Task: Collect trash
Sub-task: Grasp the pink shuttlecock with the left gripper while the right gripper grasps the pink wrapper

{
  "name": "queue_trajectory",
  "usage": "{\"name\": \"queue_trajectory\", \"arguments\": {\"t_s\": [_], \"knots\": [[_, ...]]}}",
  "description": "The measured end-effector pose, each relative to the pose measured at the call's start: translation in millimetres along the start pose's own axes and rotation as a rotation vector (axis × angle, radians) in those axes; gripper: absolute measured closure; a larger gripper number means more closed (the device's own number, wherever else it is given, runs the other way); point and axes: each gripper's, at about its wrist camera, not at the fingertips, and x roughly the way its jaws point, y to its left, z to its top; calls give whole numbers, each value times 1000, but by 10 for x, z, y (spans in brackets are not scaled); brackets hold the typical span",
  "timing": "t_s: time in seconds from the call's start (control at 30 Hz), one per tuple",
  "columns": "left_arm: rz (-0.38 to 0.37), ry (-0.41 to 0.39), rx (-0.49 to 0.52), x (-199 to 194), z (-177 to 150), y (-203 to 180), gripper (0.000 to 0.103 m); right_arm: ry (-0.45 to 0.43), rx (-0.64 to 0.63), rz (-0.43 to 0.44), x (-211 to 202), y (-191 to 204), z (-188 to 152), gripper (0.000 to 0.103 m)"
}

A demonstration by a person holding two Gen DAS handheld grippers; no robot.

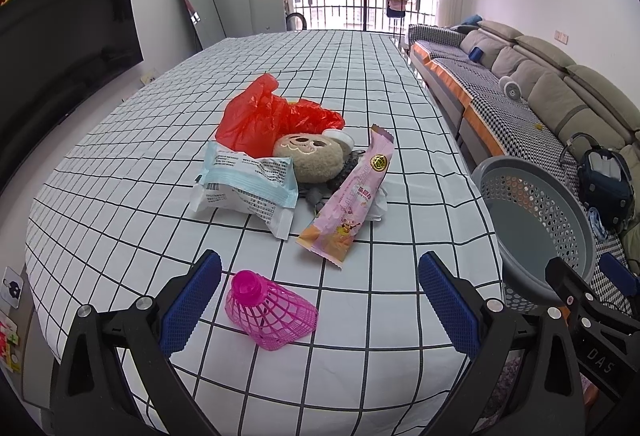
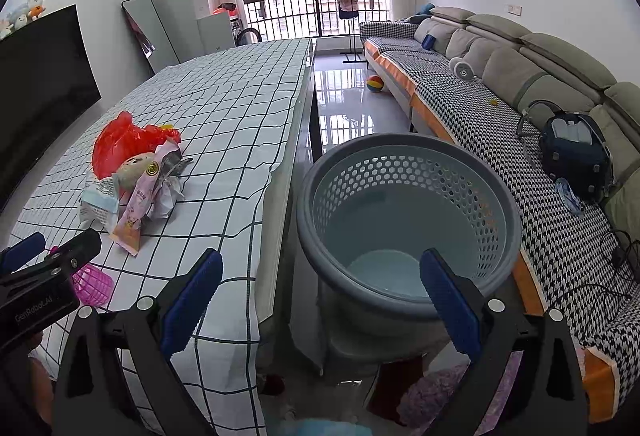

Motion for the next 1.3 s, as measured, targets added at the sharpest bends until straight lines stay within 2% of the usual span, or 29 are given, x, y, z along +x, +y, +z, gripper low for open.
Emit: {"name": "queue_trajectory", "arguments": {"t_s": [0.37, 0.6, 0.83, 1.1, 1.3], "knots": [[69, -23, -42, -82, 37, 439, 6, 5, -39, 89, 14, 245, -6, 9], [120, -7, -58, -79, -64, 785, 6, 24, -87, 137, 55, 471, -35, 9], [59, 27, -77, -3, -253, 927, 6, 32, -119, 156, 76, 629, -57, 9], [-16, 24, -29, 38, -304, 719, 6, 35, -119, 140, 75, 613, -61, 9], [-43, 74, -7, 261, -344, 608, 6, 47, -108, 135, 117, 569, -69, 9]]}}
